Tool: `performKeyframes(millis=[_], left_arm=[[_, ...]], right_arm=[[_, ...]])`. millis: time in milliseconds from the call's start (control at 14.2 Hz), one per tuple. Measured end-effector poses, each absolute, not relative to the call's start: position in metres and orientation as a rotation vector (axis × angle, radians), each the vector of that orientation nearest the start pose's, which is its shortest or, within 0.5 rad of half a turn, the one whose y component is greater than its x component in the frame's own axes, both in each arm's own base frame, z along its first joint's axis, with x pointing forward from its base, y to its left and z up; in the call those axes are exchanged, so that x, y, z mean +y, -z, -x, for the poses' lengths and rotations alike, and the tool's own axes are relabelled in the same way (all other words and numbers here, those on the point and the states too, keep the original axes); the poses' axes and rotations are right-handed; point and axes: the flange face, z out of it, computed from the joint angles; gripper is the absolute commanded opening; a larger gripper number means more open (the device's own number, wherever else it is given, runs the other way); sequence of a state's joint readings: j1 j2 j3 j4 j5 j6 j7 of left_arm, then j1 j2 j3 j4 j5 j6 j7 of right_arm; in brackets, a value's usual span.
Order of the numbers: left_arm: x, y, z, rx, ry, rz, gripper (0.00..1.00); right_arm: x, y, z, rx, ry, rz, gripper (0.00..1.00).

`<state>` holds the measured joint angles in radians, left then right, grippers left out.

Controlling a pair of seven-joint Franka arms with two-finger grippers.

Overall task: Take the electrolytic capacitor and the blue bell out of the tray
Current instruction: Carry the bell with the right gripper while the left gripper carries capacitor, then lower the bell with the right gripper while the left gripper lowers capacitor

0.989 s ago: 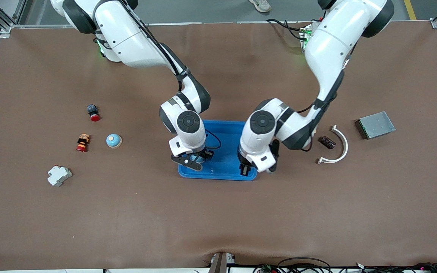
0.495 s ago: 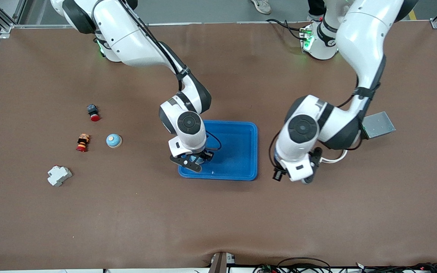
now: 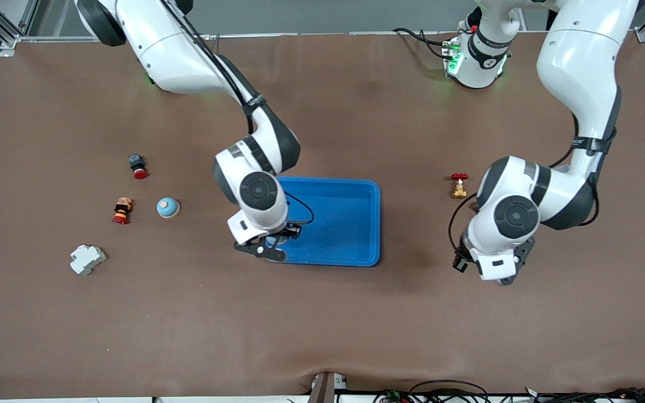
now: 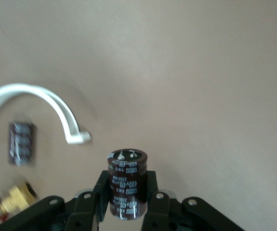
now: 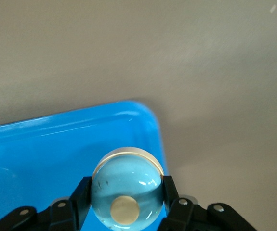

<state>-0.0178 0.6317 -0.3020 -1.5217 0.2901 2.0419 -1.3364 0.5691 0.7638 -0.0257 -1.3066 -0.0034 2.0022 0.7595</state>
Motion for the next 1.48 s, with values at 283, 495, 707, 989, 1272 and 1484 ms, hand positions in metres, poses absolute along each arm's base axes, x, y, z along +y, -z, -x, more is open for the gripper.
performKeyframes(millis=[283,495,707,989,1272,1484], left_arm=[[-0.095,-0.282,-0.683,-1.238,-0.059,2.749,0.00],[-0.047,-0.265,-0.682,-1.175,-0.117,2.767,0.00],[-0.020,-0.238,-0.681,-1.145,-0.168,2.780,0.00],[-0.010,-0.201,-0.678,-1.098,-0.195,2.766,0.00],[-0.002,-0.193,-0.678,-1.102,-0.202,2.768,1.00],[-0.002,-0.209,-0.686,-1.112,-0.156,2.780,1.00]], right_arm=[[0.311,-0.298,-0.643,0.142,-0.105,3.195,0.00],[0.243,-0.291,-0.643,0.012,-0.094,3.183,0.00],[0.173,-0.268,-0.635,-0.115,-0.063,3.167,0.00],[0.080,-0.229,-0.626,-0.238,-0.045,3.152,0.00],[0.045,-0.217,-0.619,-0.317,-0.030,3.142,0.00],[0.034,-0.210,-0.614,-0.329,-0.004,3.141,0.00]])
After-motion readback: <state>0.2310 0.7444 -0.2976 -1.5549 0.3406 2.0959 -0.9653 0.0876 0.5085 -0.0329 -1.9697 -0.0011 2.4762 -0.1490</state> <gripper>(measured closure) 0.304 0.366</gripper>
